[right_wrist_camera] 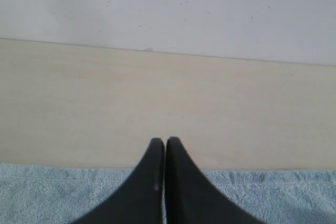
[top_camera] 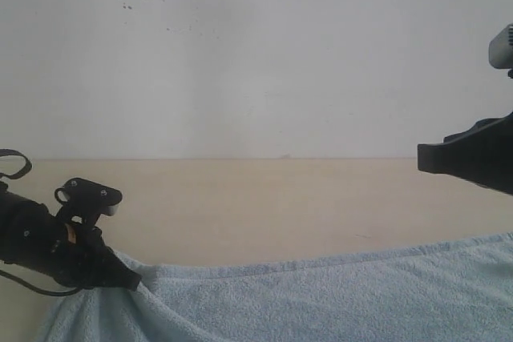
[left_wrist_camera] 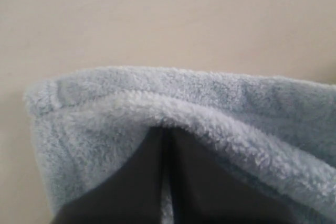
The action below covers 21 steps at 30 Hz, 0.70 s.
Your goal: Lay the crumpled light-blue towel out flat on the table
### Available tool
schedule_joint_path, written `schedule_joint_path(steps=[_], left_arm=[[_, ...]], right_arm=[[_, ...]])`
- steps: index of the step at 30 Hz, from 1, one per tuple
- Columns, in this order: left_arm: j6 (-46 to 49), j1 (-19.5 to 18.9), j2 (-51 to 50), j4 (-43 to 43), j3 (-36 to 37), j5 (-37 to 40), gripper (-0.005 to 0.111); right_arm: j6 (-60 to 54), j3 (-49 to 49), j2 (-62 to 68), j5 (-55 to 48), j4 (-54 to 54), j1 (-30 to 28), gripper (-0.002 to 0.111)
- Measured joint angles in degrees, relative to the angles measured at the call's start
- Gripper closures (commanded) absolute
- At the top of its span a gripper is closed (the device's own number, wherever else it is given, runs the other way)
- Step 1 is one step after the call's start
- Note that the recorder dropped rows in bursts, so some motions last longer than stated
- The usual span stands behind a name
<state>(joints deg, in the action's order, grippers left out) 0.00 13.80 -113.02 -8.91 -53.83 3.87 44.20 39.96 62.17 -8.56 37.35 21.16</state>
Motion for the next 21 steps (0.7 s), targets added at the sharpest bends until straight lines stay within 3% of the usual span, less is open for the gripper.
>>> schedule_joint_path(steps=[13, 21], left_arm=[[0.0, 0.25, 4.76, 0.0, -0.78, 7.05, 0.103], [0.0, -1.07, 9.07, 0.0, 2.63, 9.1, 0.103]], right_arm=[[0.0, 0.0, 0.0, 0.0, -0.51, 0.0, 0.108], [0.0, 0.0, 0.0, -0.08, -1.6, 0.0, 0.108]])
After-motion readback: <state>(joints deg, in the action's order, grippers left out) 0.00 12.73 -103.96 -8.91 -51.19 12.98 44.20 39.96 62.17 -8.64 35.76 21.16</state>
